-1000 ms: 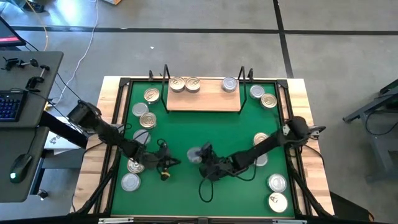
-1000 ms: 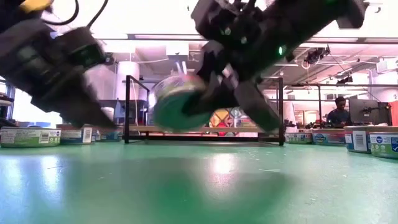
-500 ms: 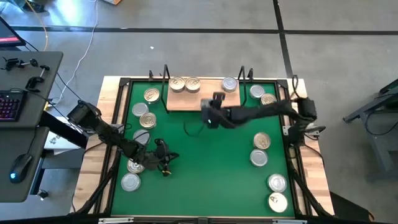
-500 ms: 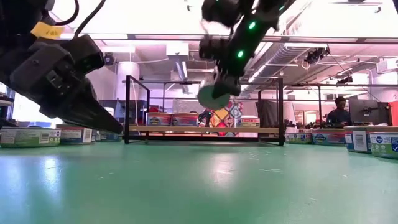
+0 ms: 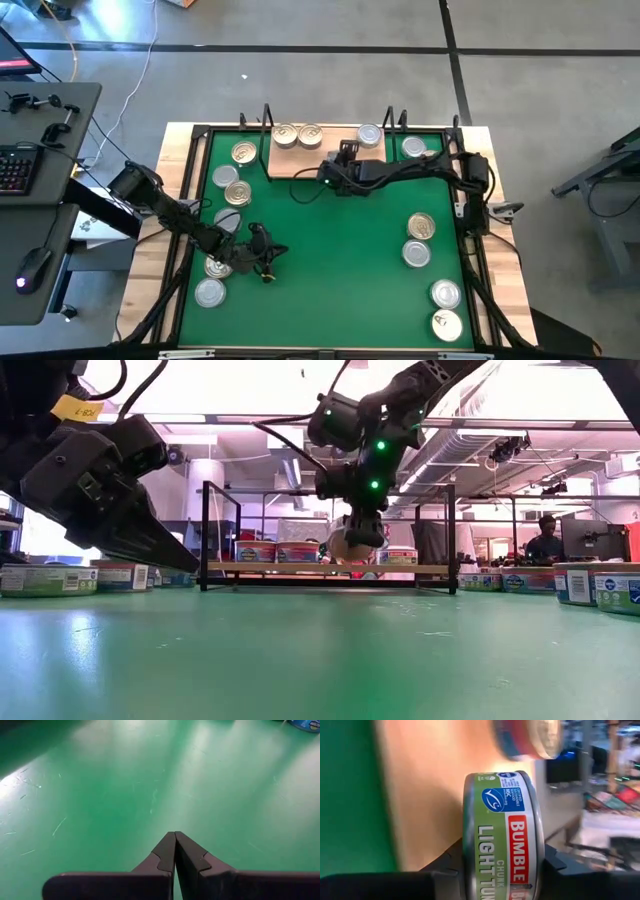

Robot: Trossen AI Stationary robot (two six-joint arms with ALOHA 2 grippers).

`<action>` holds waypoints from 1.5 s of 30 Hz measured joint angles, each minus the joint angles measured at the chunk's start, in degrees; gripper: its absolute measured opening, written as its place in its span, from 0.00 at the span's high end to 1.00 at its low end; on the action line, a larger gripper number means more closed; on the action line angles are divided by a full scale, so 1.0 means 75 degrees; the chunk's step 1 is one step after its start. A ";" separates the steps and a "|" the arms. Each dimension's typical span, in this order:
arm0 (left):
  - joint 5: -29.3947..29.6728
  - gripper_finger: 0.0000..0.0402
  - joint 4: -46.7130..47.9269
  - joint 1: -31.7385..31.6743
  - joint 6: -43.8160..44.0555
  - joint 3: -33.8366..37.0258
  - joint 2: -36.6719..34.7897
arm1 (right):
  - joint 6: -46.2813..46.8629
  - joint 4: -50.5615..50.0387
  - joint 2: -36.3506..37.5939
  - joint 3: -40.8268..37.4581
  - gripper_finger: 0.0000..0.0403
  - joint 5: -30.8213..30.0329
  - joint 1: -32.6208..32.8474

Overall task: Stack canned seafood by type on shelf
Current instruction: Put the green white tuna can on the shelf

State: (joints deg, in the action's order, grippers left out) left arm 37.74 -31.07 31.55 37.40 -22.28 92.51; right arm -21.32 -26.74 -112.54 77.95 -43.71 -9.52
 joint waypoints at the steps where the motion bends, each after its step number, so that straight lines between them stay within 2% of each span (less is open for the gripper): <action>1: 0.0002 1.00 0.0000 0.0000 -0.0002 0.0000 0.0000 | 0.0020 -0.0018 -0.0004 0.0000 0.69 0.0015 0.0000; 7: 0.0002 1.00 0.0000 0.0000 -0.0008 -0.0006 -0.0003 | 0.0306 -0.0415 -0.0004 0.0003 0.57 0.0254 -0.0014; 16: 0.0002 1.00 0.0000 0.0000 -0.0008 -0.0006 -0.0010 | 0.0197 -0.0531 0.0004 0.0012 0.53 0.0637 -0.0072; 23: 0.0002 1.00 0.0000 0.0000 -0.0014 -0.0006 -0.0015 | 0.0380 -0.0586 0.0004 0.0010 0.37 0.1319 -0.0433; 26: 0.0002 1.00 0.0000 0.0000 -0.0014 -0.0006 -0.0015 | 0.0469 -0.0575 0.0010 0.0011 0.33 0.1475 -0.0634; 32: 0.0002 1.00 -0.0001 0.0000 -0.0013 -0.0009 -0.0015 | 0.0874 -0.0571 0.0076 0.0012 0.34 0.1775 -0.0984; 45: -0.0001 1.00 -0.0003 0.0000 -0.0052 -0.0012 -0.0015 | 0.2229 -0.0452 0.0214 -0.0003 0.43 0.2044 -0.1845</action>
State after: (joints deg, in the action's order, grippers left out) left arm 37.74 -31.09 31.55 37.01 -22.37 92.40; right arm -4.60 -30.13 -110.93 77.93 -28.38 -23.36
